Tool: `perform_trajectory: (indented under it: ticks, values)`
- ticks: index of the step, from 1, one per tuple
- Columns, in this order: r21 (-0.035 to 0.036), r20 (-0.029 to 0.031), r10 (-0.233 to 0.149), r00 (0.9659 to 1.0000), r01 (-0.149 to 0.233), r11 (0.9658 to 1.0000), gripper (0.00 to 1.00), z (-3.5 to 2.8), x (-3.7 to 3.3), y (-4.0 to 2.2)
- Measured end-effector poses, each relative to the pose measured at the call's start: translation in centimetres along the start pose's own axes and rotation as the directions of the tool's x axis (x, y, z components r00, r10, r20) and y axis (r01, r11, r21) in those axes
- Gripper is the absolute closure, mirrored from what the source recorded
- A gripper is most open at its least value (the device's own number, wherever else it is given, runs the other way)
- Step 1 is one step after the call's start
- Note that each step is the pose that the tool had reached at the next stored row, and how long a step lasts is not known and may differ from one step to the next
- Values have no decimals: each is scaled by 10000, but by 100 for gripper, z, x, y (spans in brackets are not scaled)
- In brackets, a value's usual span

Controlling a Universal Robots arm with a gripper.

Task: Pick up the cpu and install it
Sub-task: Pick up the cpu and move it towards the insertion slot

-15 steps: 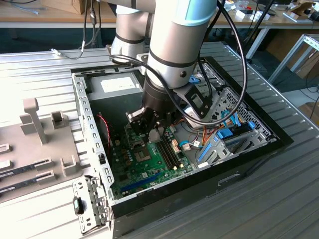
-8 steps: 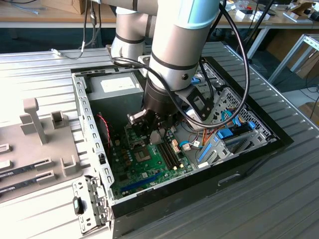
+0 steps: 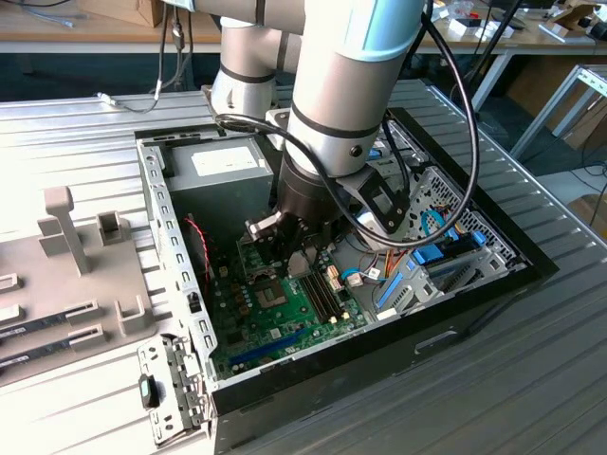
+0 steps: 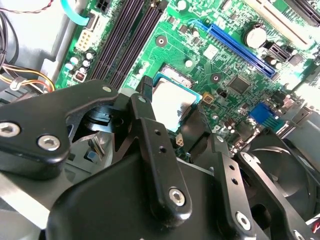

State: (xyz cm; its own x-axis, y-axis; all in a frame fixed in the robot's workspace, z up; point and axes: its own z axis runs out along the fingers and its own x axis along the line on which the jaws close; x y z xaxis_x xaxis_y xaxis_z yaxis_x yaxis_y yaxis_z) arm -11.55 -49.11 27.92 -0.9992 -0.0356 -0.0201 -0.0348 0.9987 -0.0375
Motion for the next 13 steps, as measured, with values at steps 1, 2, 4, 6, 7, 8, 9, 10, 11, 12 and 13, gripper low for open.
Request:
perform_trajectory:
  ticks: [1,2,4,6,7,8,9,10,11,12,13]
  values:
    - [-1,1,0,10000,0,10000,53,3,-3,-3]
    - [0,0,0,10000,0,10000,53,6,-6,-7]
    - [-1,0,0,10000,0,10000,53,9,-13,-11]
    - [-1,0,0,10000,0,10000,53,12,-17,-14]
    - [-1,1,0,10000,0,10000,53,13,-19,-16]
    - [-1,1,0,10000,0,10000,53,14,-21,-18]
    - [-1,1,0,10000,0,10000,53,15,-22,-19]
    - [-1,1,0,10000,0,10000,53,17,-25,-21]
    - [-1,1,-1,10000,1,10000,53,20,-30,-24]
    - [0,0,0,10000,0,10000,53,22,-33,-27]
    - [-1,1,1,10000,-1,10000,53,25,-34,-29]
